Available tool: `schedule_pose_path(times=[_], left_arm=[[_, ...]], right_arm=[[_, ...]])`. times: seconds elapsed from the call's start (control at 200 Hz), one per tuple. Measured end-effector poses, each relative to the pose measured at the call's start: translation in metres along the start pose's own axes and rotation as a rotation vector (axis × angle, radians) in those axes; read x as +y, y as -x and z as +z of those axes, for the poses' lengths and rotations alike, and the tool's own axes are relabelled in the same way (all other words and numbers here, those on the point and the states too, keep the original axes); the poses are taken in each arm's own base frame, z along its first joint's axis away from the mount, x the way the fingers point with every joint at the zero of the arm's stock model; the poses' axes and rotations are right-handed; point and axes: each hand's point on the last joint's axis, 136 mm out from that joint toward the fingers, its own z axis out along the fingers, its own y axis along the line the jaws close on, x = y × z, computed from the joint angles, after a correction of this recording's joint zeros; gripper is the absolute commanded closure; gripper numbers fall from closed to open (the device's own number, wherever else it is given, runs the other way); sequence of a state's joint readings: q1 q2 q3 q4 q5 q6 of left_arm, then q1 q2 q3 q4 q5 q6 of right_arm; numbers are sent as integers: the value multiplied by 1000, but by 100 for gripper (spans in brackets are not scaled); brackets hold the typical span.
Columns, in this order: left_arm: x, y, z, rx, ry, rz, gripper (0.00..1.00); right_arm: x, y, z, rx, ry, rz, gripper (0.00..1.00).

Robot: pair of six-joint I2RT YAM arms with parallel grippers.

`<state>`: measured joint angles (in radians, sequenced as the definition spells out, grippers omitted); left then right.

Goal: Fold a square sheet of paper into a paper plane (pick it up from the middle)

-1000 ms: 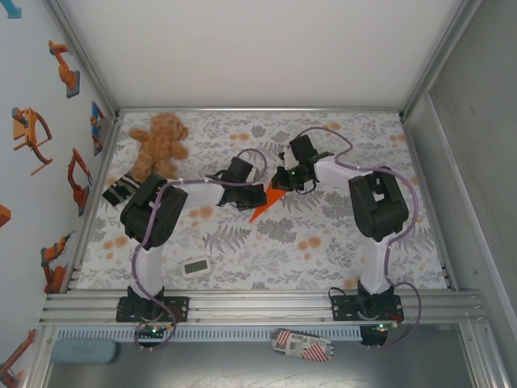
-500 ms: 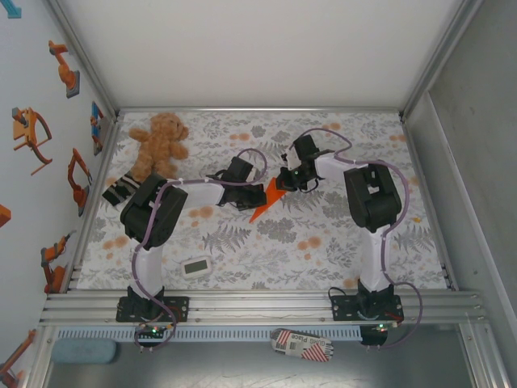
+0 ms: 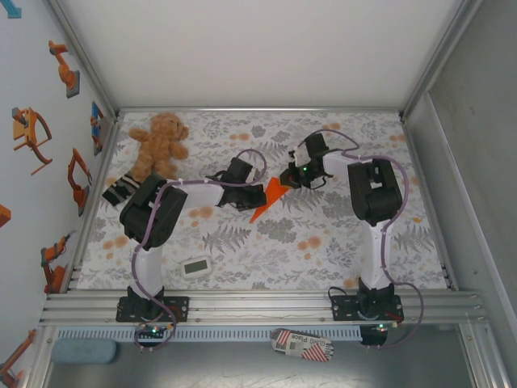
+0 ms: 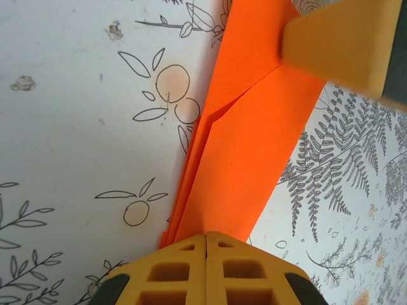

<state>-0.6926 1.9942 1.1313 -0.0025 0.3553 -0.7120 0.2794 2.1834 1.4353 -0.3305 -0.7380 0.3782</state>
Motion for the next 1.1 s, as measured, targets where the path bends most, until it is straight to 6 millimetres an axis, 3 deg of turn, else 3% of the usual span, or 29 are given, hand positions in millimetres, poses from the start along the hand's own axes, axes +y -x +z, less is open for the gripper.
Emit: schedule_pose_path(times=[0.17,0.28,0.371,0.496,0.601,0.706,0.826,1.102], left_arm=[[0,0,0,-1,0,-5,100],[0,1,0,0,1,-6,100],[-1,1,0,2,3,-8,100],[-1,1,-1,2,5,-11,100],[0,1,0,3,6,-12,100],[0,1,0,3,6,-12,100],[0,1,0,4,7,-13,100],[0,0,0,6,9,-17,100]], right_arm=[[-2,25,-34,-124,-9,-10,99],[26,22,-60,-192,8,-52,100],[48,12,-70,-224,17,-86,100],[61,-15,-51,-184,18,-88,100],[54,-44,-20,-100,-6,-51,100],[43,-57,4,-45,-18,-20,100],[27,-62,18,-17,-31,15,100],[15,-42,11,-44,0,52,100]])
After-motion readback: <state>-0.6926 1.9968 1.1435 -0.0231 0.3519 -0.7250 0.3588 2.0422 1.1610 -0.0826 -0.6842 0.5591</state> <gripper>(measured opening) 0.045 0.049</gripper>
